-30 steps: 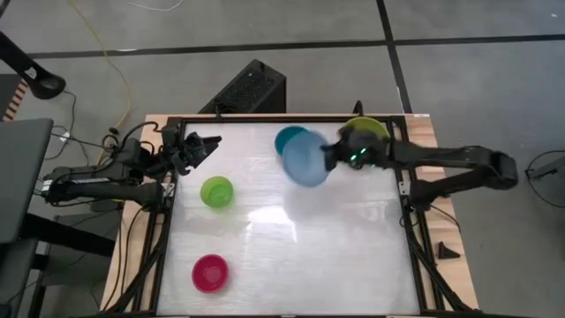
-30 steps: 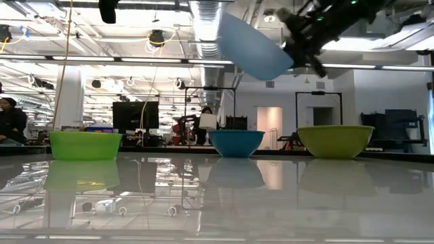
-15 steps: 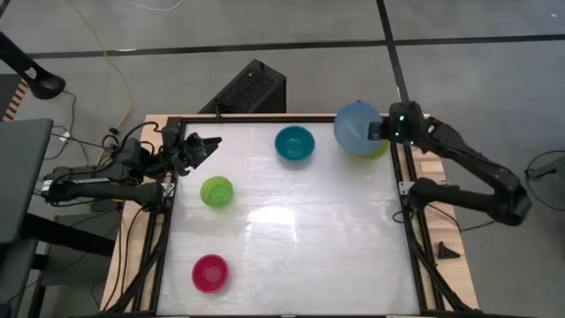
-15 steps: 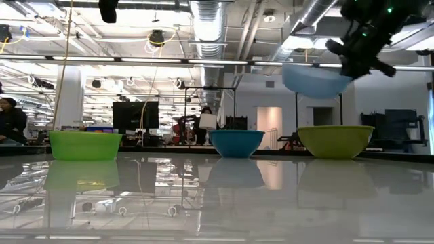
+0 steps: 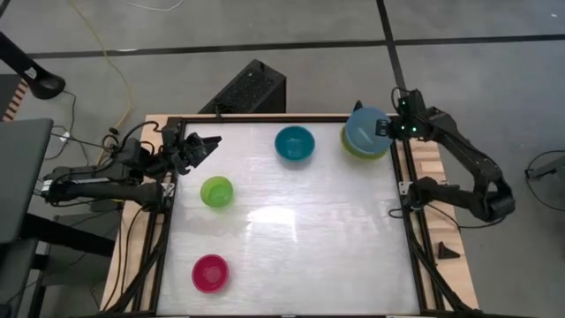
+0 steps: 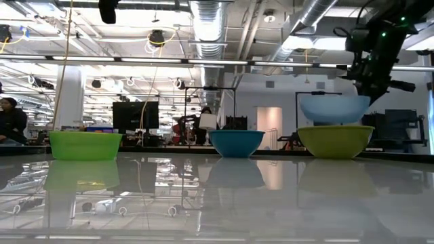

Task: Nest bowls inside each other
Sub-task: Stack the light blue bowl on the green bowl

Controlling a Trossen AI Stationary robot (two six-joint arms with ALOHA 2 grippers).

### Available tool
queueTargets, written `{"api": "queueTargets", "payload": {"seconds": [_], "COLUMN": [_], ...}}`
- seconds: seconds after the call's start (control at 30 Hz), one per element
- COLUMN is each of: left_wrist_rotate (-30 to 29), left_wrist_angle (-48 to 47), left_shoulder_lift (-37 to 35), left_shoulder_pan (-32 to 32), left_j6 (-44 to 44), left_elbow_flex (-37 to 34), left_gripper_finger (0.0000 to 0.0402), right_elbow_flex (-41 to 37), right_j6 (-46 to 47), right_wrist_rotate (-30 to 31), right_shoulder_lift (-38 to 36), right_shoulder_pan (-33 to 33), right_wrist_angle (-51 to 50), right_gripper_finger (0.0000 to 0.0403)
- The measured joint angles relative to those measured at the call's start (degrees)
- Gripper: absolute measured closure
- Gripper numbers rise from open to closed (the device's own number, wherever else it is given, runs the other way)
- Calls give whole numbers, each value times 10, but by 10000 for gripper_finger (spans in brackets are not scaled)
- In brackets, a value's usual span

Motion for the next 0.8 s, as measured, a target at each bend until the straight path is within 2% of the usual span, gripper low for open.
{"api": "queueTargets", "payload": {"seconds": [0.17,0.4,0.5,0.8], "left_wrist_rotate": [-3,-8,-8,-9], "left_wrist_angle": [0,1,1,1], "left_shoulder_lift": [0,0,0,0], "left_shoulder_pan": [0,0,0,0], "left_j6": [-1,-1,-2,-5], "left_elbow_flex": [0,0,0,0], "left_gripper_finger": [148,148,148,148], "right_elbow_flex": [0,-13,-16,-26], "right_j6": [-20,-20,-19,-3], "right_wrist_rotate": [-9,2,30,25], "right_shoulder_lift": [23,67,67,51], "right_shoulder_pan": [-25,-5,4,6], "right_wrist_angle": [18,9,22,40], "right_gripper_finger": [370,365,355,332]}}
